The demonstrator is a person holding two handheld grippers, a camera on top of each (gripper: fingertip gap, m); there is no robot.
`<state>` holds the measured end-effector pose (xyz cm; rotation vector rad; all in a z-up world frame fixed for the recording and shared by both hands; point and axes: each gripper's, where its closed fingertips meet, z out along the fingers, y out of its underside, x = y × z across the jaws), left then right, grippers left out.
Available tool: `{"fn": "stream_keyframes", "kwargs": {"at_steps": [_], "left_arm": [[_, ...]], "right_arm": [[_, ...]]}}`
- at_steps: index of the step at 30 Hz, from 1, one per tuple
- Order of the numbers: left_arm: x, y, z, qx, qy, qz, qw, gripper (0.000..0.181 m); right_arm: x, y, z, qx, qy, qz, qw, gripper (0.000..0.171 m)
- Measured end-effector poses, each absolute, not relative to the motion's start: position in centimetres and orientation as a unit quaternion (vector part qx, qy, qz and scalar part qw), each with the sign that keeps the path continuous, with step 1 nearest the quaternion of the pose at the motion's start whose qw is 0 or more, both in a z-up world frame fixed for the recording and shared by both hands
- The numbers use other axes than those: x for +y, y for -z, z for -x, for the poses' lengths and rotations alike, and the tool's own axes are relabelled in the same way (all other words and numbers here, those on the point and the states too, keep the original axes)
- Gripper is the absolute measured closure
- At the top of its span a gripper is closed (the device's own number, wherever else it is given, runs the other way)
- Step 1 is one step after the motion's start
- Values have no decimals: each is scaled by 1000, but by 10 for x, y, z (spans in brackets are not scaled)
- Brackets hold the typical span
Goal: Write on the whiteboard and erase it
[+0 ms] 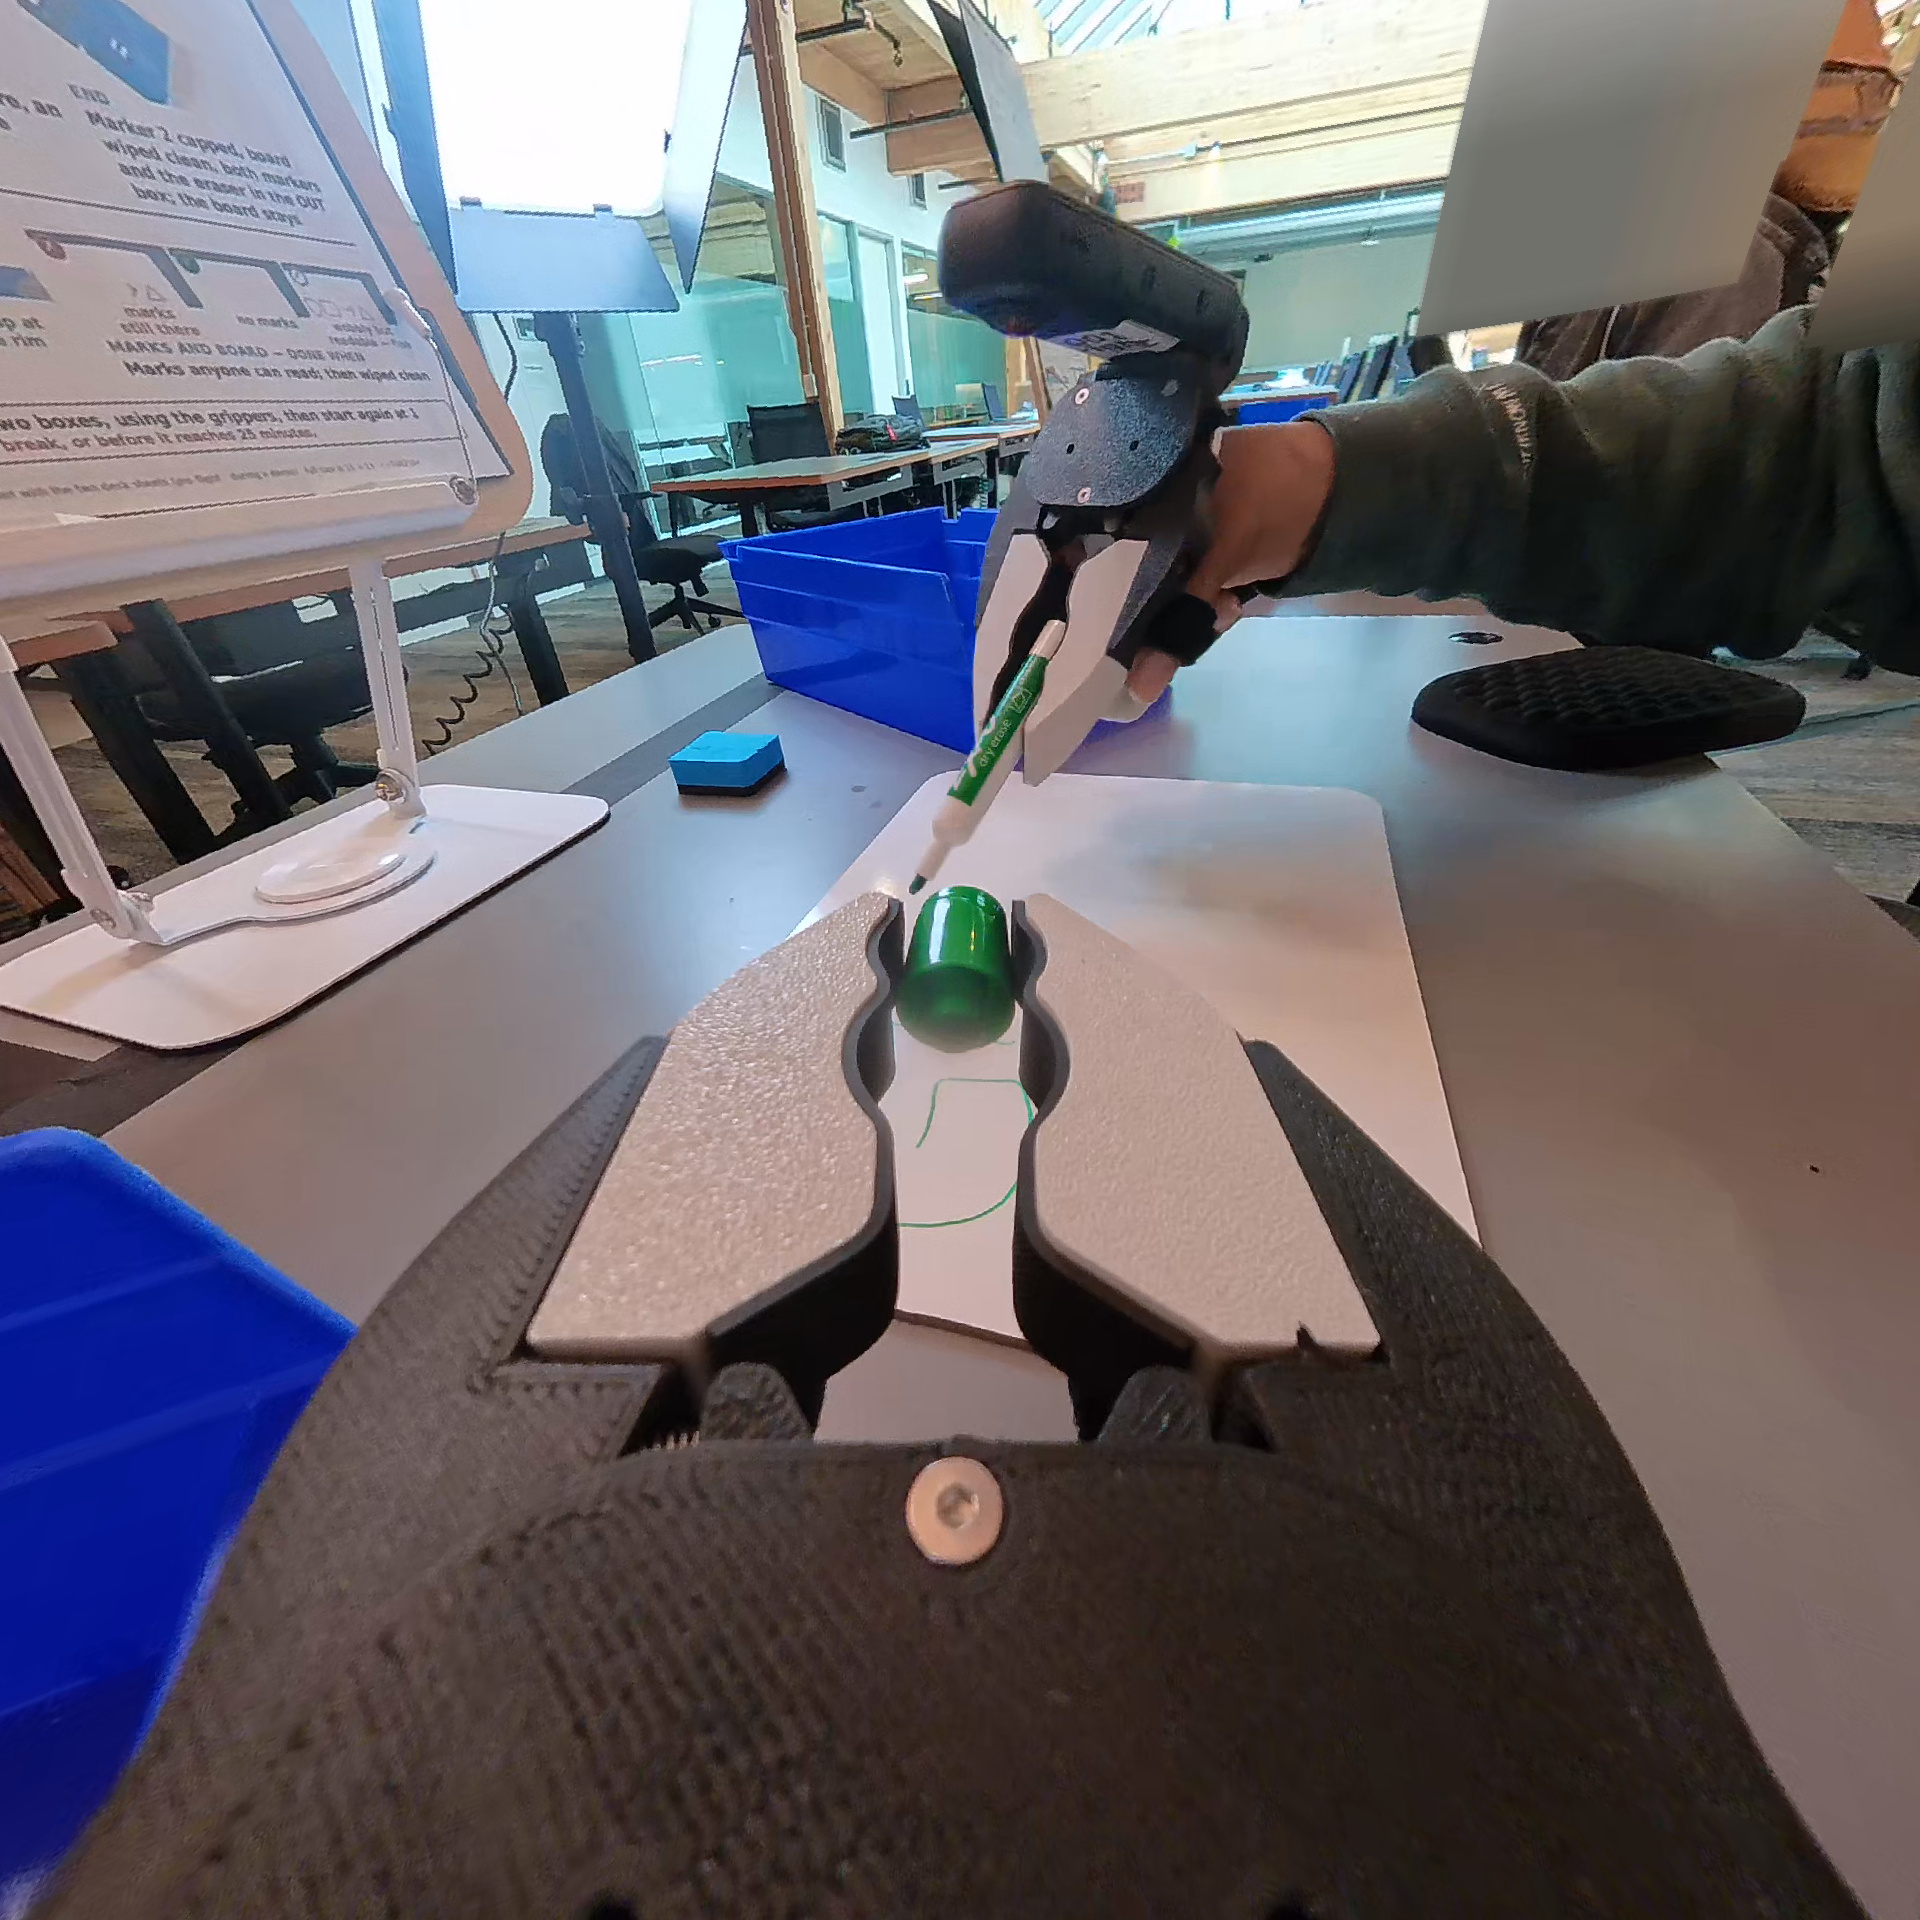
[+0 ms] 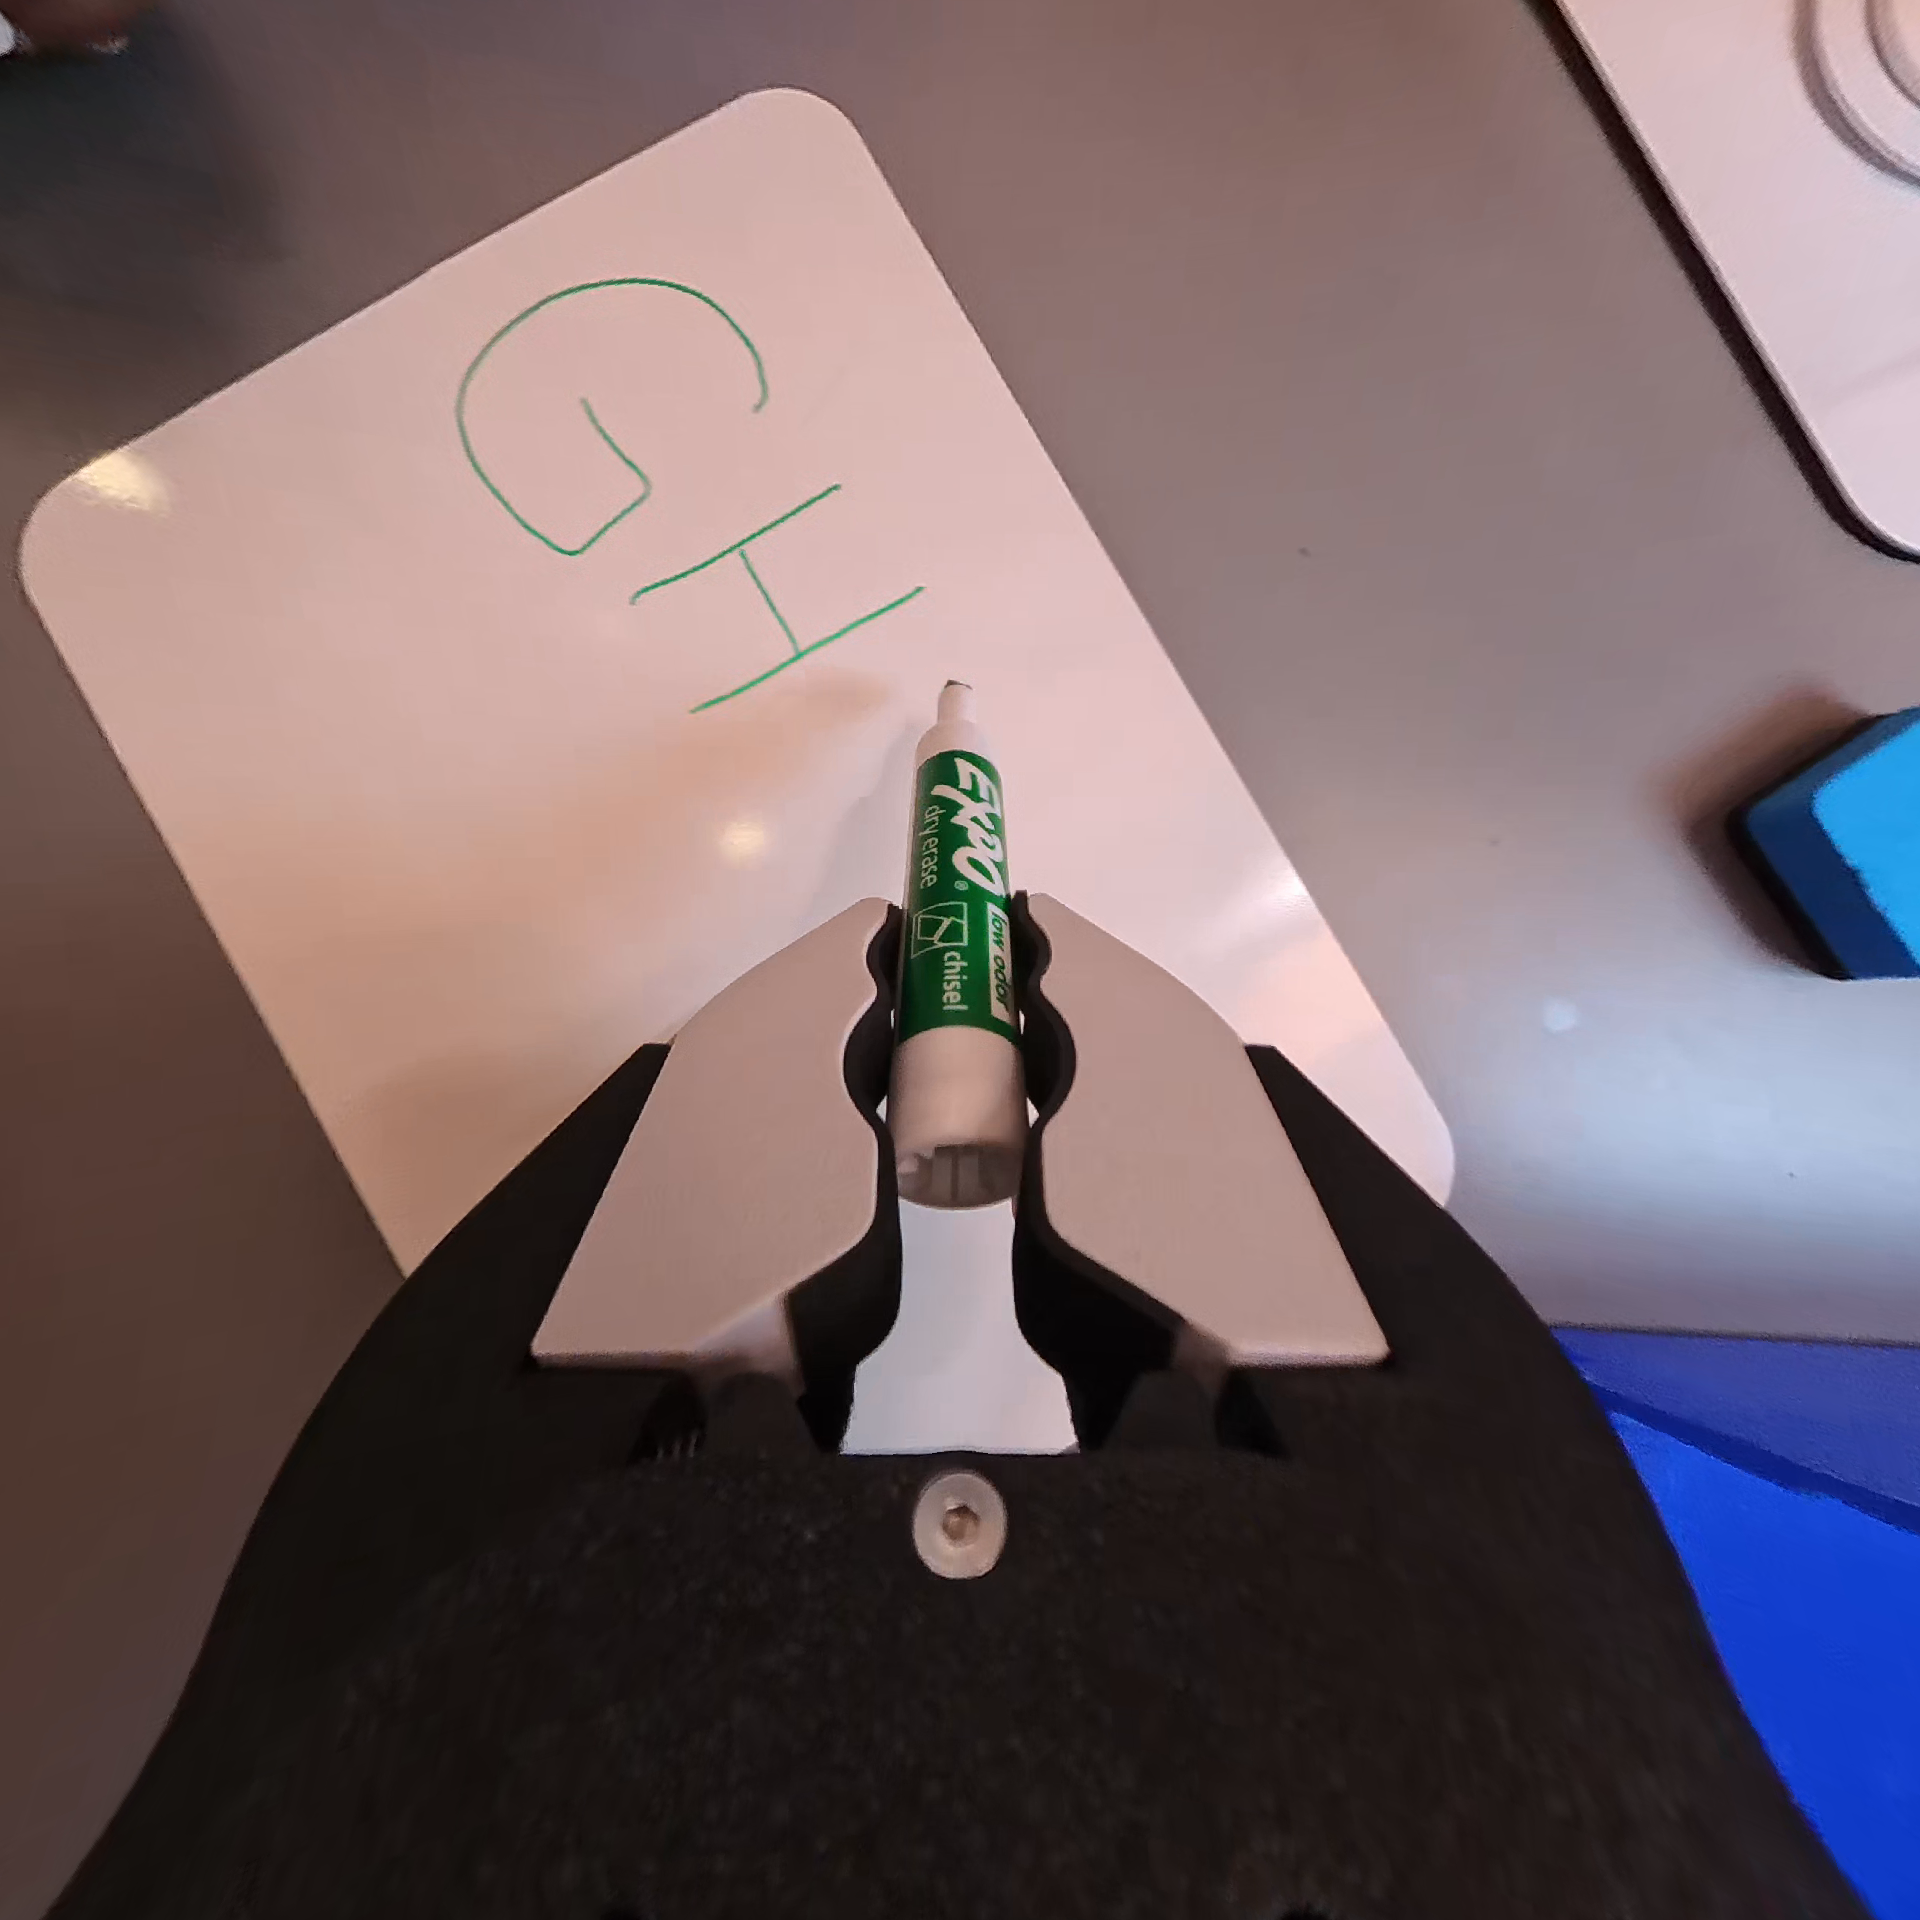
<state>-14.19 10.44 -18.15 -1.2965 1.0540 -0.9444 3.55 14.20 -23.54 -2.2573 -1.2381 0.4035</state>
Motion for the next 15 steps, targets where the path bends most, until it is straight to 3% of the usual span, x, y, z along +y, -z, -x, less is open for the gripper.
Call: {"fn": "stream_keyframes", "kwargs": {"at_steps": [15], "left_arm": [[105, 183, 142, 450, 403, 554, 573, 162]], "right_arm": [[152, 240, -33, -459, -144, 837, 261, 152]]}}
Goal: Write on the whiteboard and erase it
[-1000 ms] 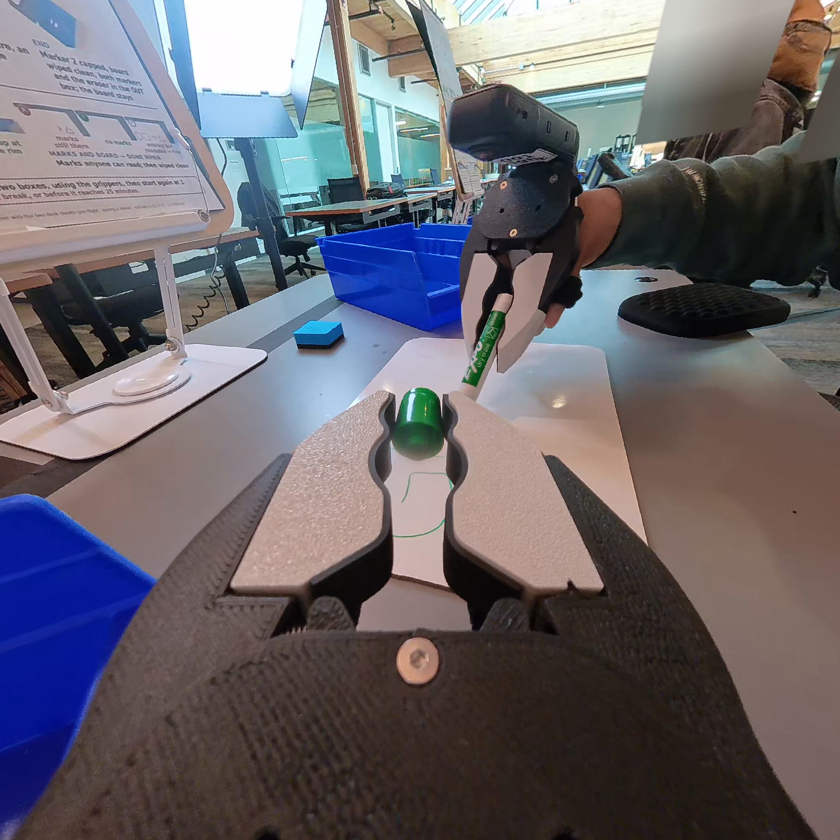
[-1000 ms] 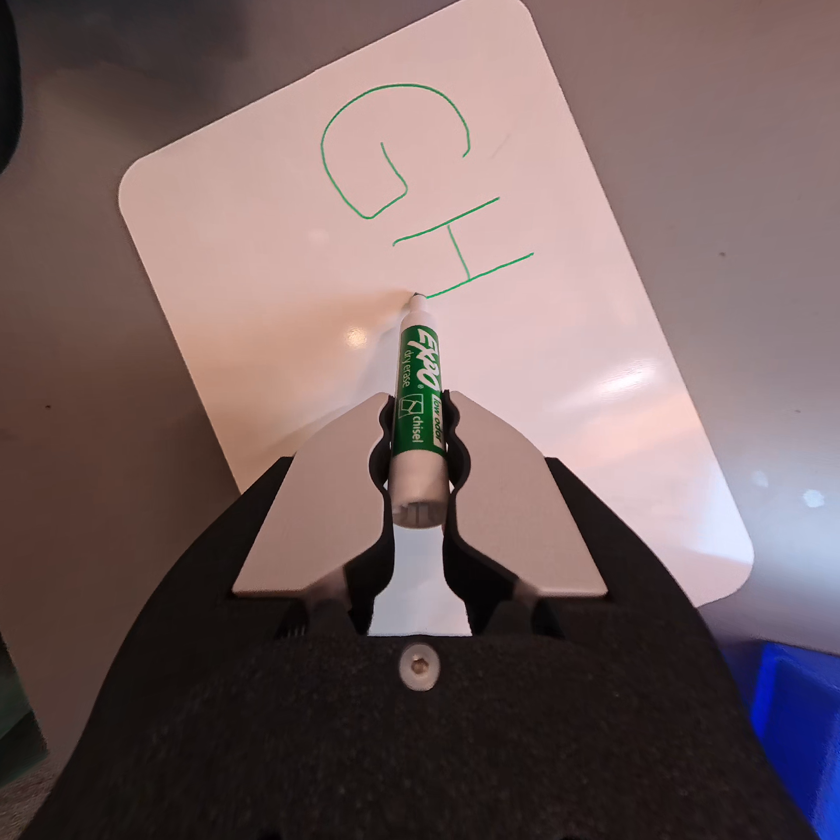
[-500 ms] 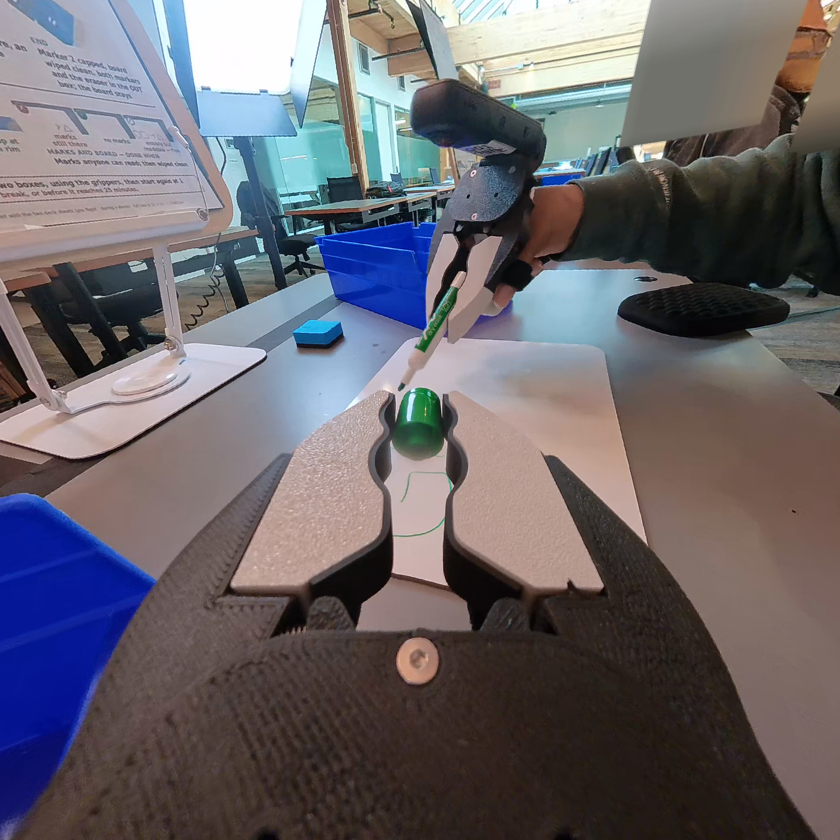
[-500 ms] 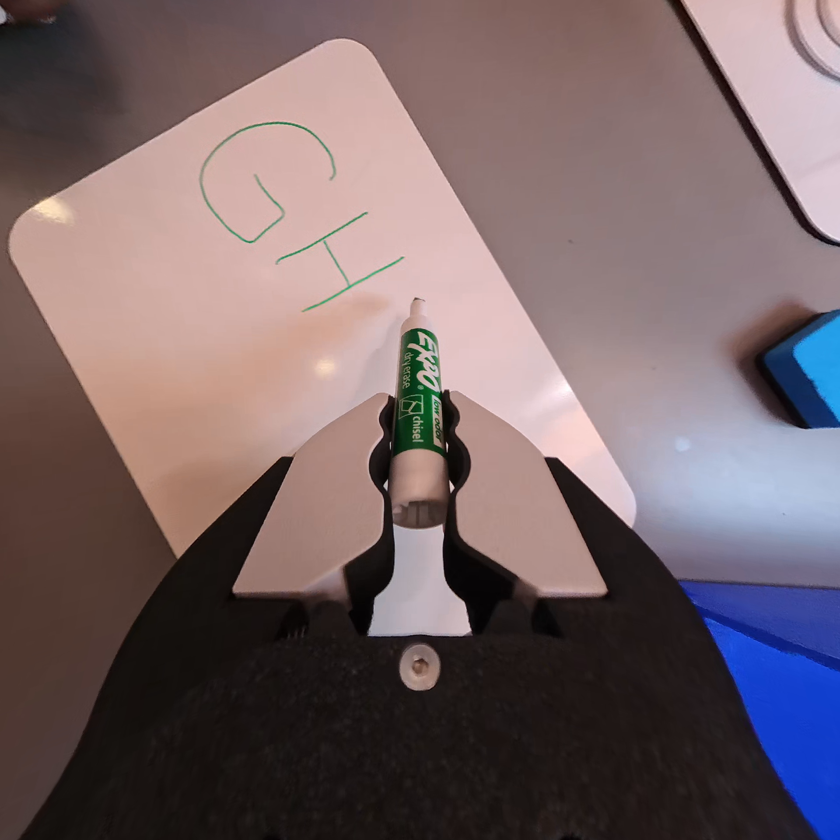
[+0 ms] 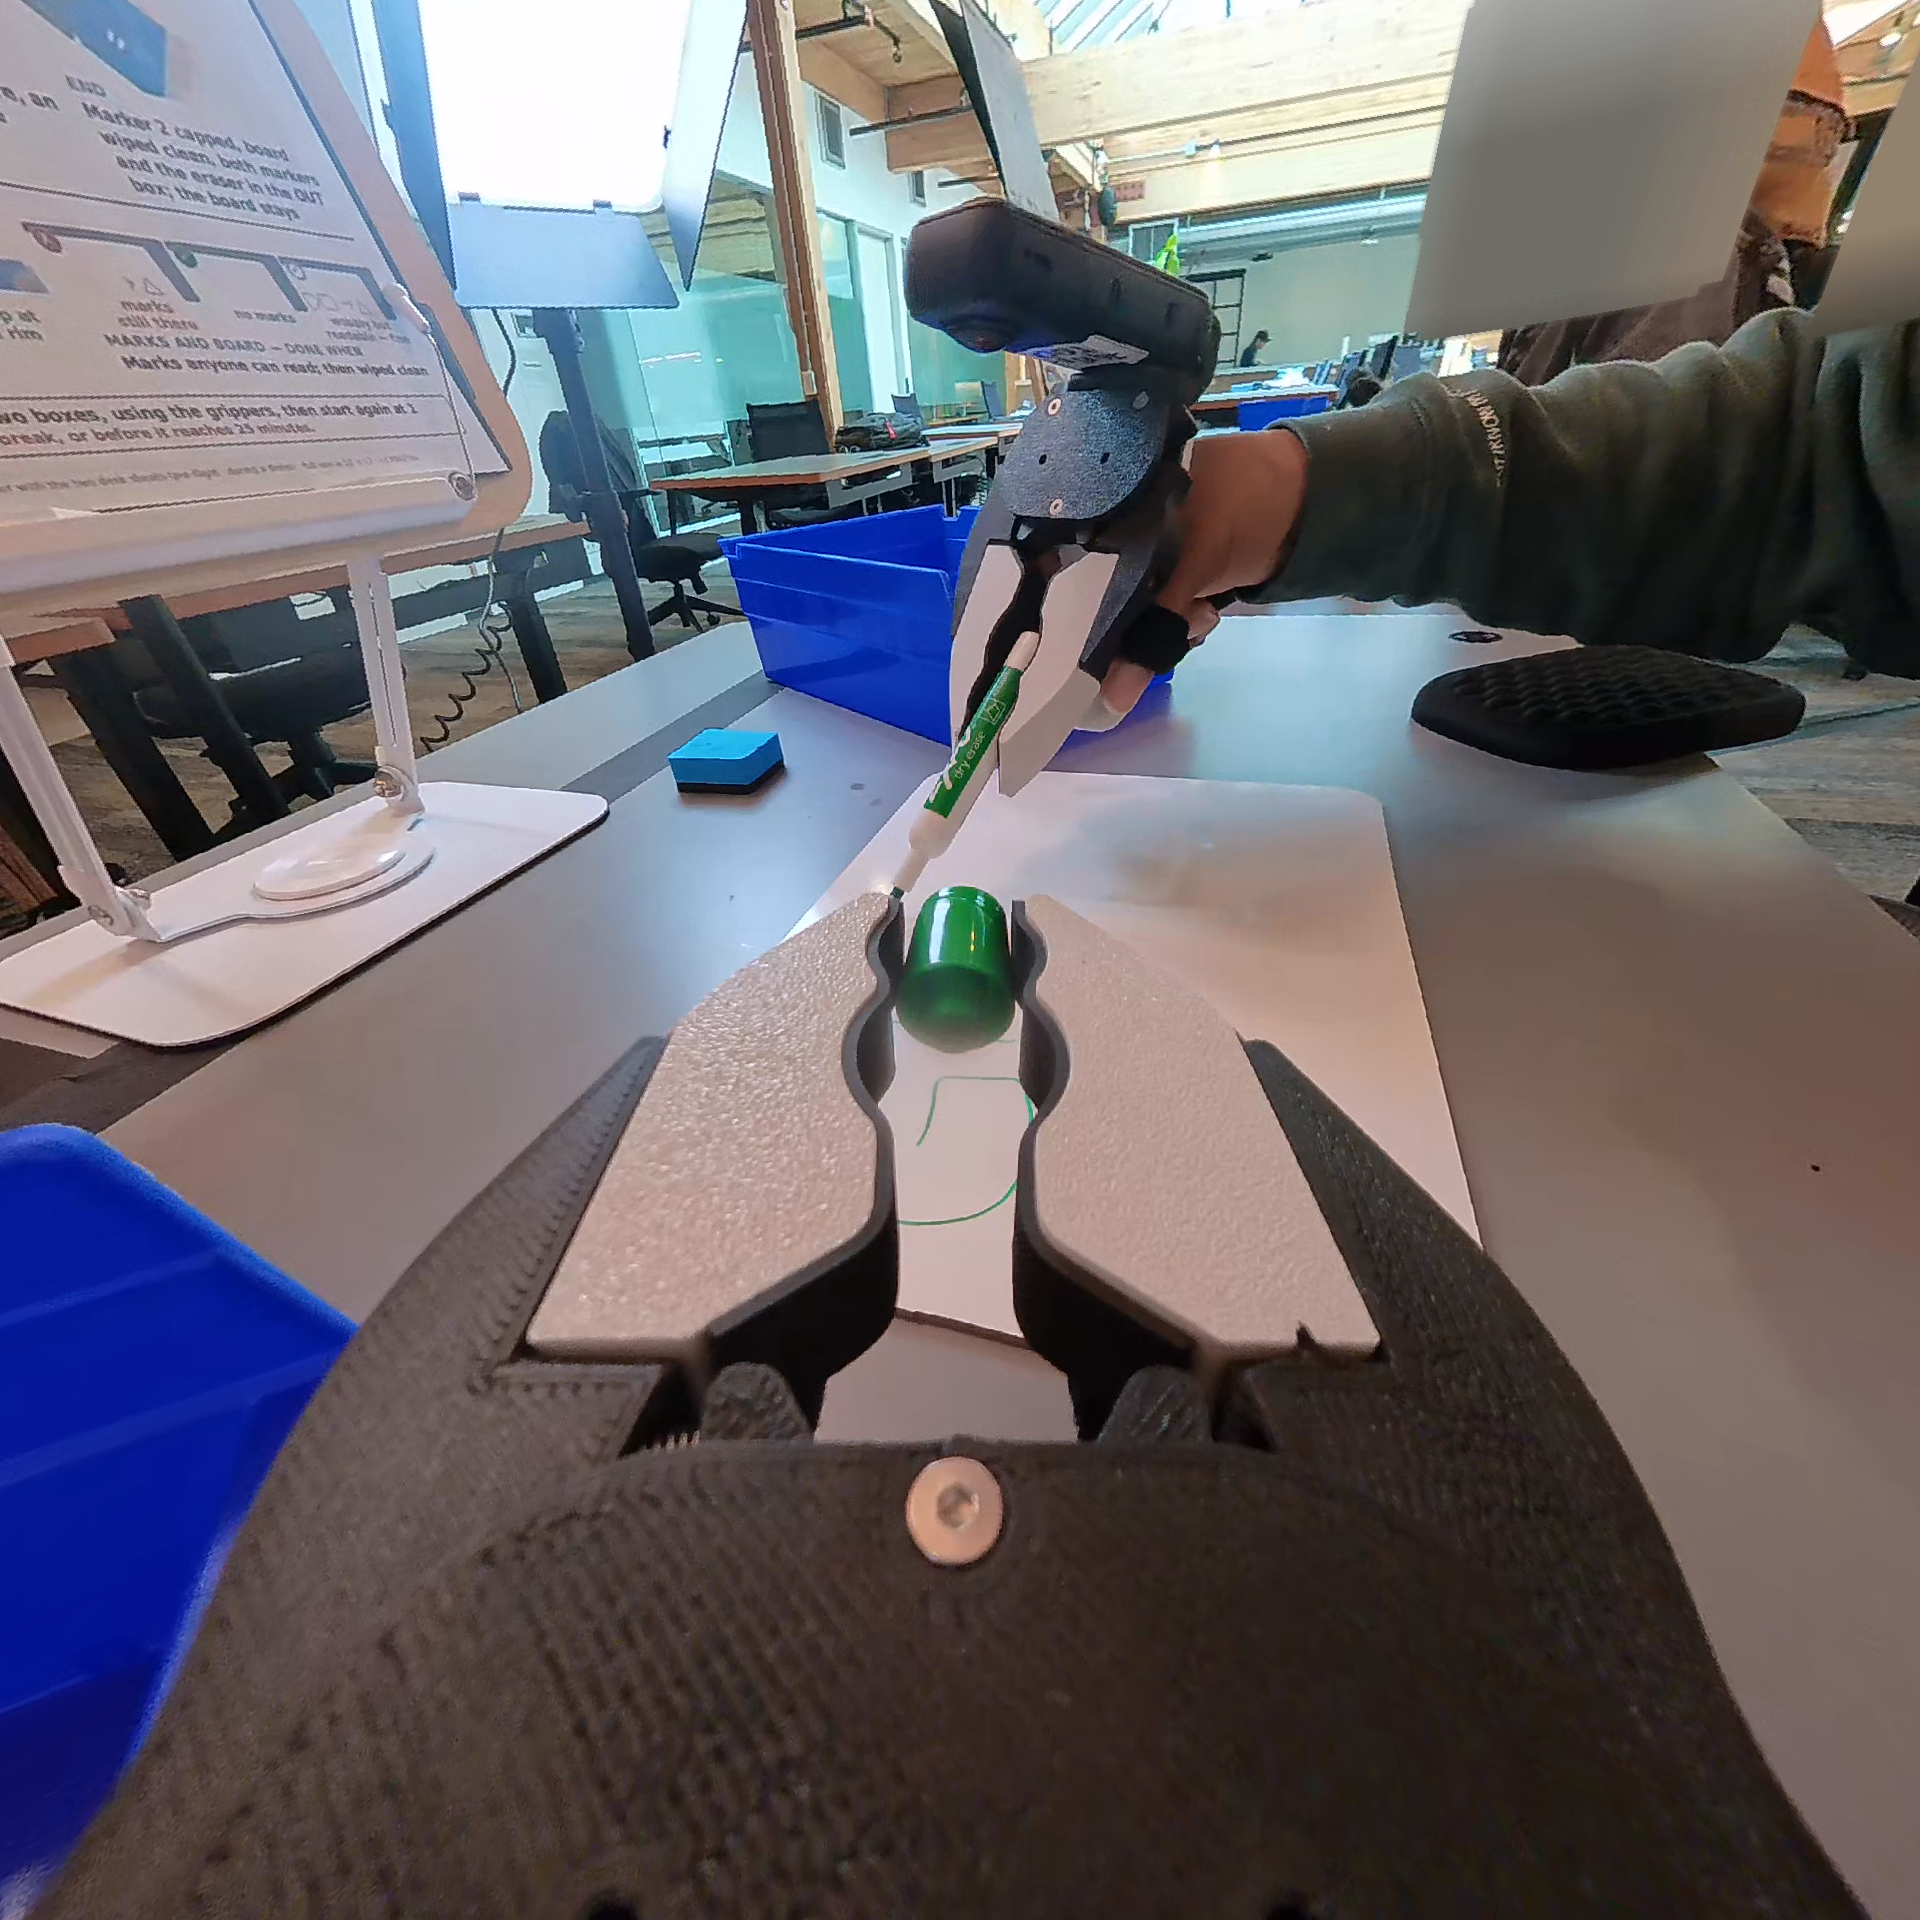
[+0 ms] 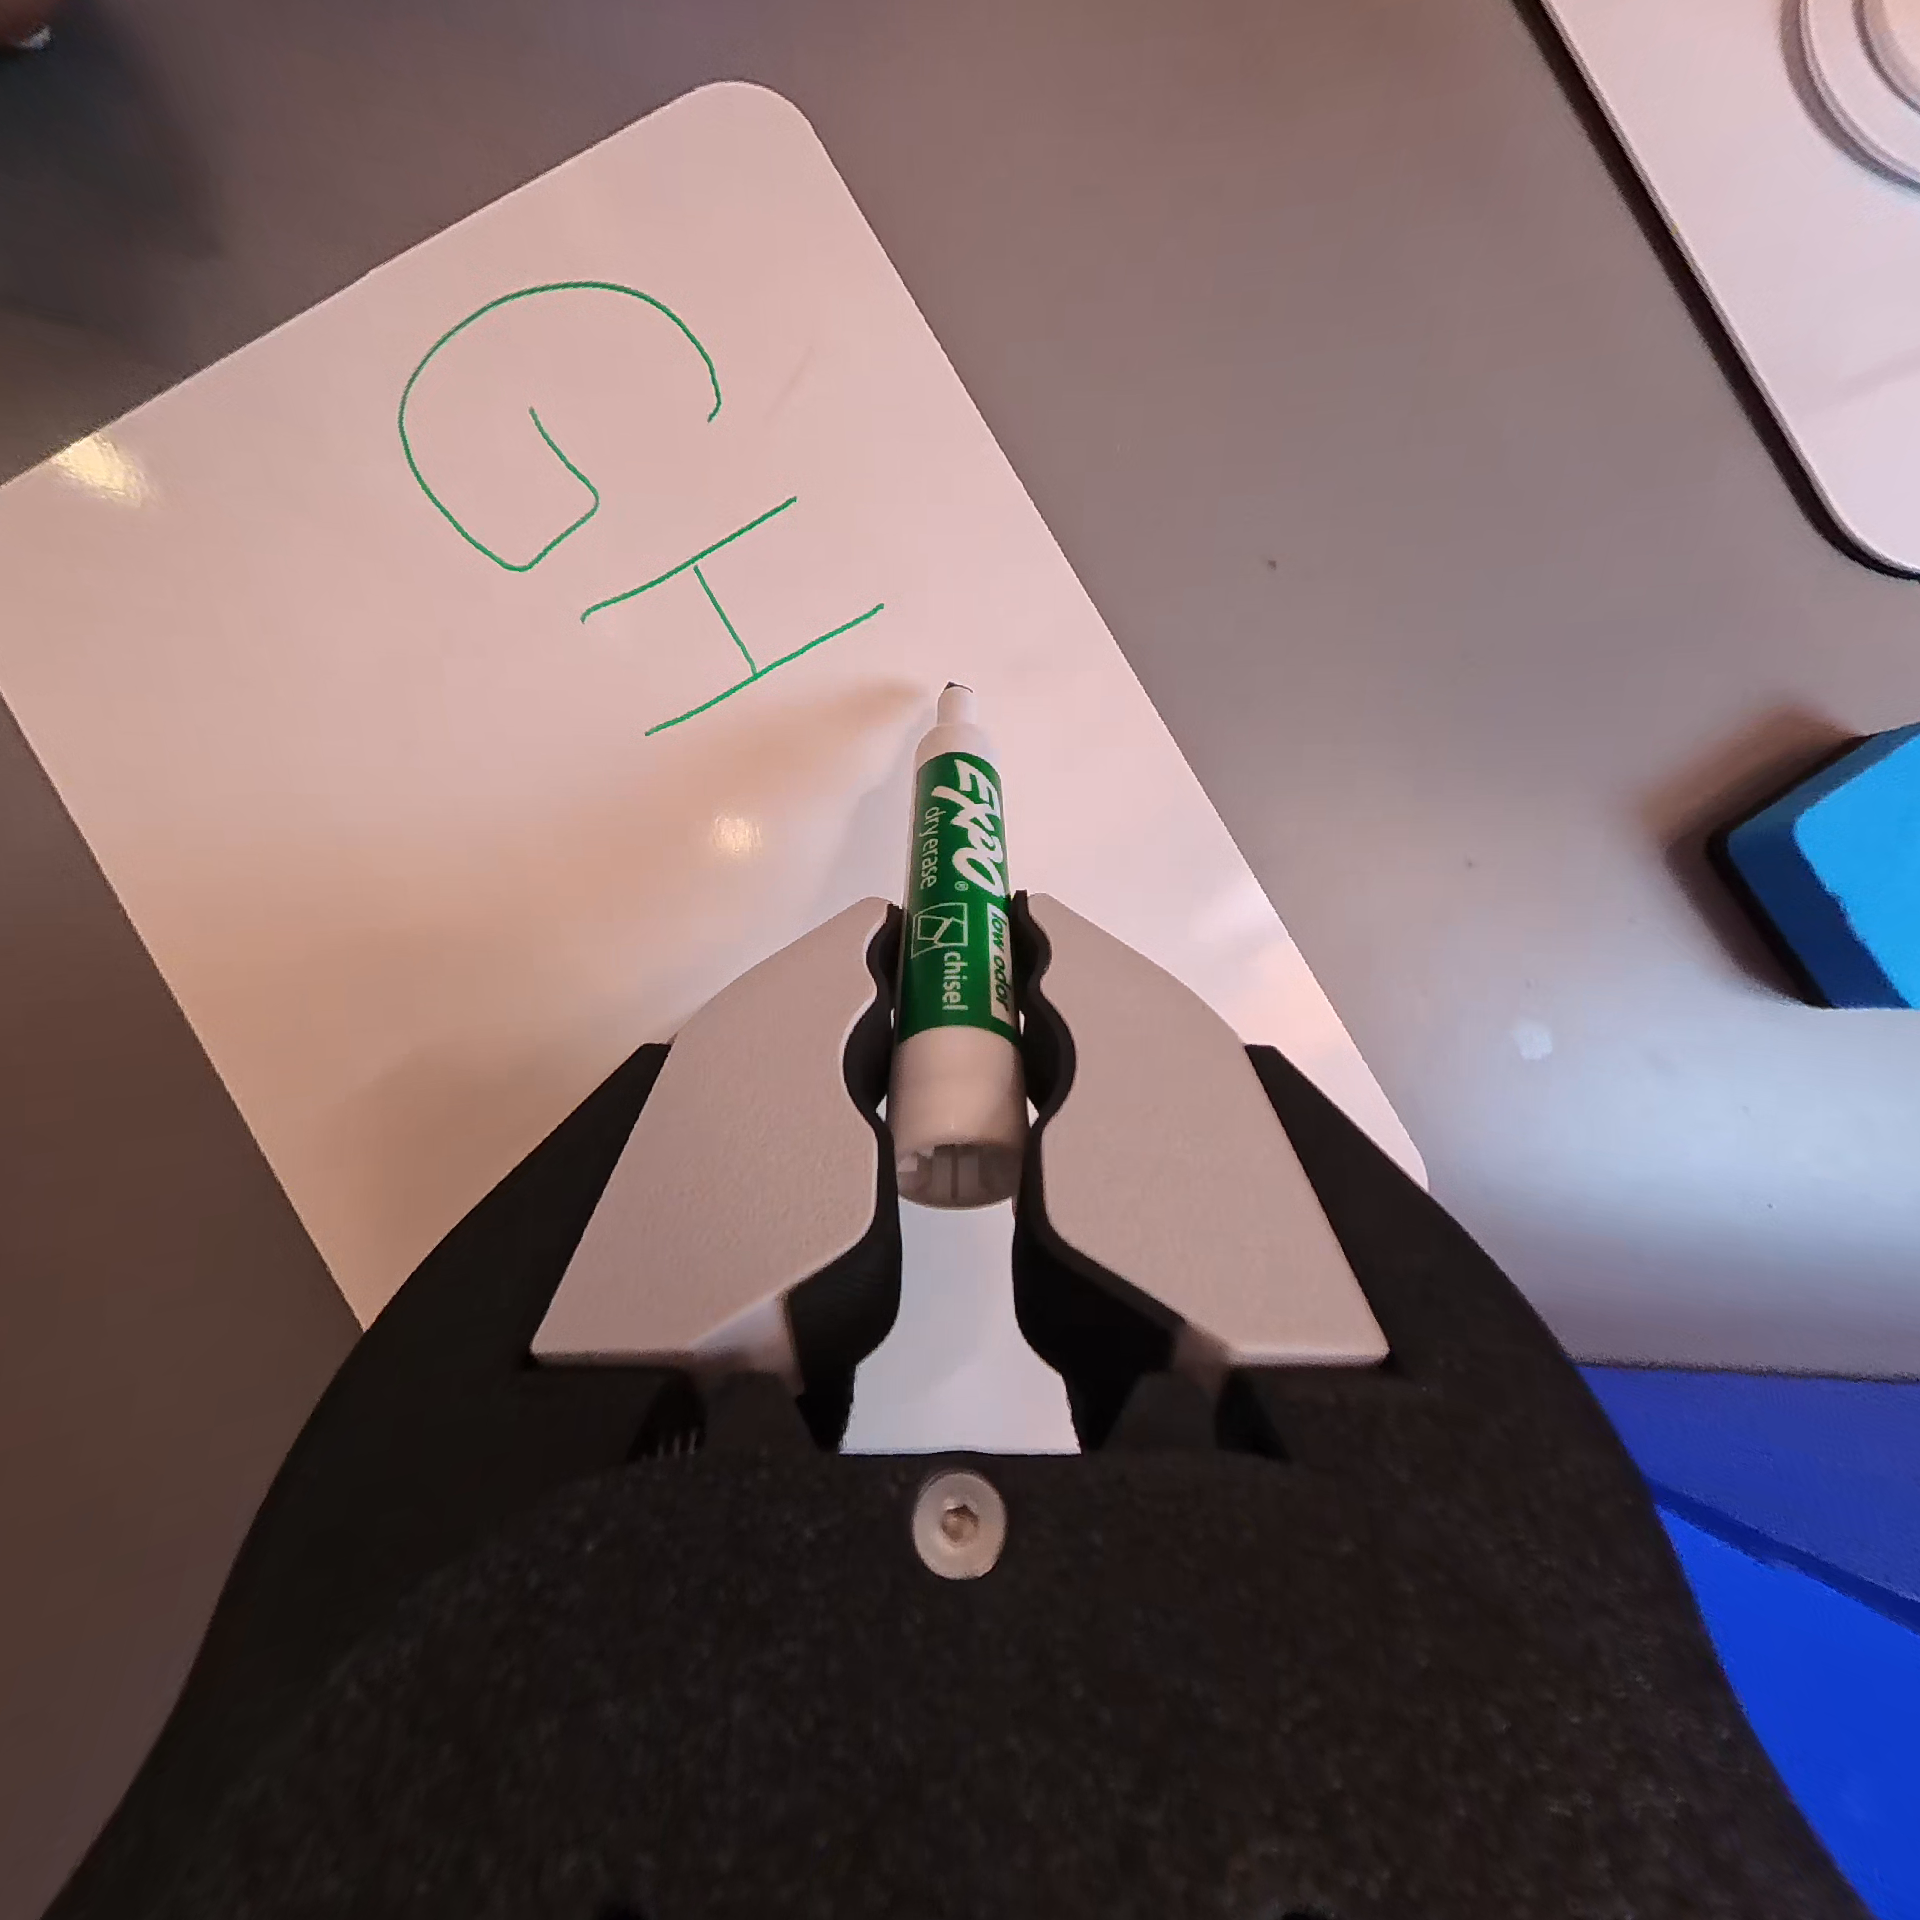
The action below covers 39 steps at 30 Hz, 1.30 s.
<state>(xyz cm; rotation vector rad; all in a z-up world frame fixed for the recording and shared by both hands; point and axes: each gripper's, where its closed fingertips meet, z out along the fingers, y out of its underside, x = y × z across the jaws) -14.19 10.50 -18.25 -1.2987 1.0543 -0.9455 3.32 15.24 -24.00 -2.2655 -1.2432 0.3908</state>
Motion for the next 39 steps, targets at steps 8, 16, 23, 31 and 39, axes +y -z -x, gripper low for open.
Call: {"fn": "stream_keyframes", "kwargs": {"at_steps": [8, 16, 23, 31, 39], "left_arm": [[105, 183, 142, 450, 404, 554, 572, 162], [105, 183, 142, 451, 404, 554, 572, 162], [105, 183, 141, 452, 404, 553, 571, 162], [104, 184, 140, 453, 404, 553, 571, 162], [104, 184, 139, 454, 404, 553, 570, 162]], "right_arm": [[152, 245, -34, -464, -137, 838, 251, 152], [143, 247, -34, -472, -132, 837, 245, 152], [127, 249, -34, -479, -136, 834, 237, 152], [103, 248, -33, -488, -142, 830, 229, 152], [106, 236, -30, -480, -149, 825, 257, 152]]}}
